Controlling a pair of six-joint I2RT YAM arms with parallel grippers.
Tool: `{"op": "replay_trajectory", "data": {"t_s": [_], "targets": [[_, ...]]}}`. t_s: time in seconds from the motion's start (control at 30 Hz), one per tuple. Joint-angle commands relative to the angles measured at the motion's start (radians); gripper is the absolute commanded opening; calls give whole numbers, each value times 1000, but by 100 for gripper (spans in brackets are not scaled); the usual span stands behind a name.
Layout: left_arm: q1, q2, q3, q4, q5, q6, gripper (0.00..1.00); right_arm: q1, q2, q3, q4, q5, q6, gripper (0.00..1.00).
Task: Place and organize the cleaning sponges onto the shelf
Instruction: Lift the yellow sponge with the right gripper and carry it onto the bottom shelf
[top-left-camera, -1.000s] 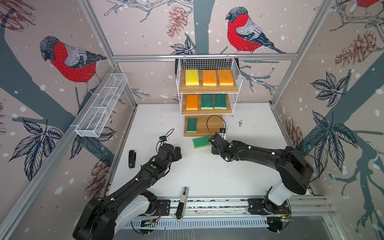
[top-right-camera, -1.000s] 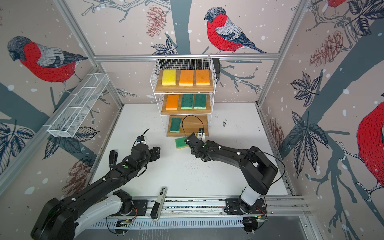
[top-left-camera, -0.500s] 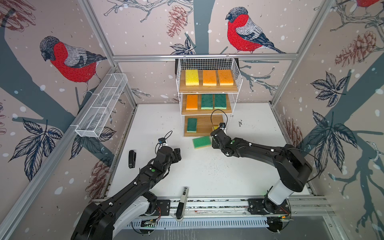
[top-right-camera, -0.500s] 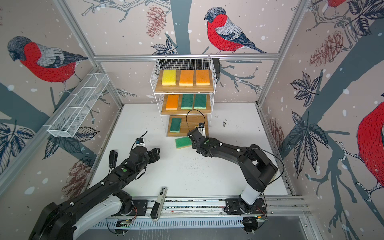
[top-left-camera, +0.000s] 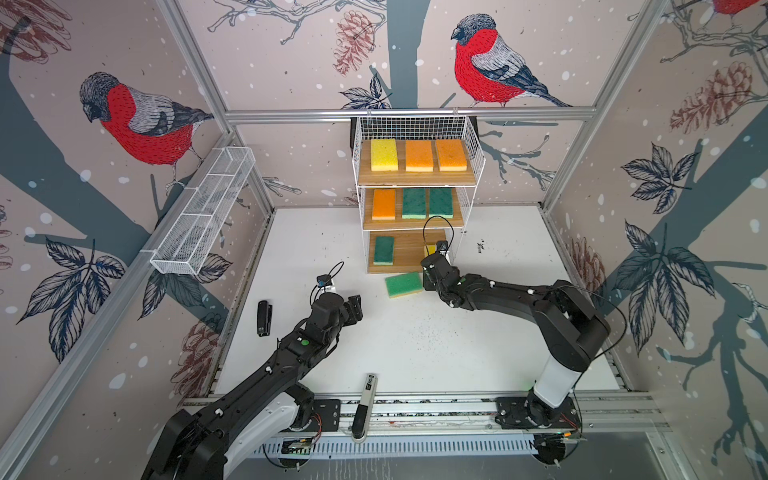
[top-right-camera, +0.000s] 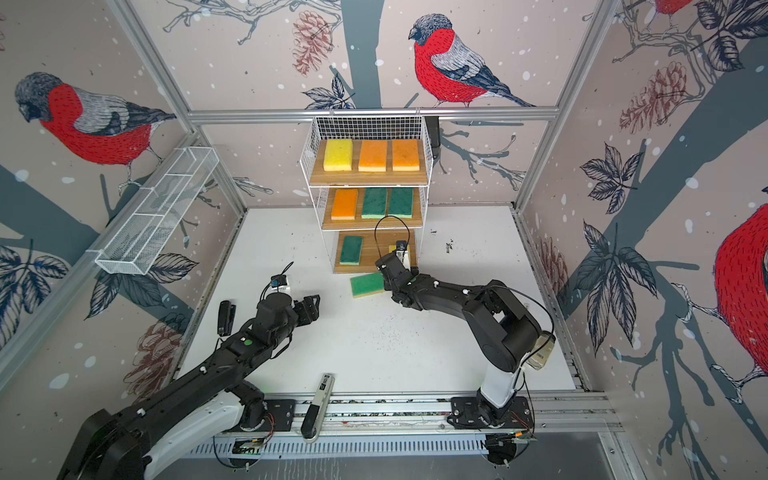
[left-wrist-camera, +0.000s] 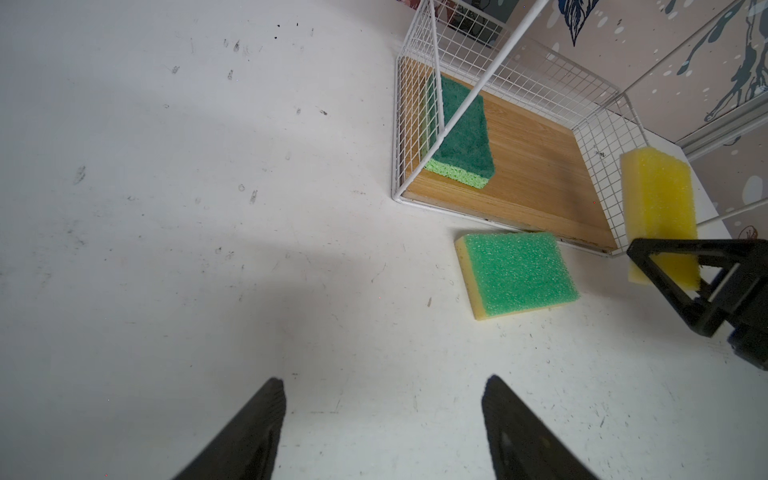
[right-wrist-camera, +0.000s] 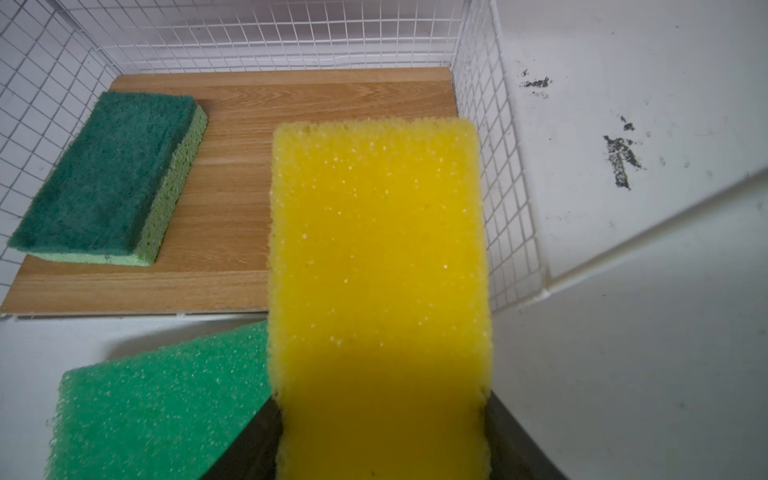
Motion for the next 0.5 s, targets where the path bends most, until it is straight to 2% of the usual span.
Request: {"op": "replay_trajectory", "data": {"t_s": [0.0, 0.47], "targets": [[1, -5, -1, 61, 11, 21, 75, -6, 32, 29, 42, 37, -32, 62], [2, 36, -4, 128, 52, 41, 75, -32, 152, 118, 52, 81, -51, 62]]}}
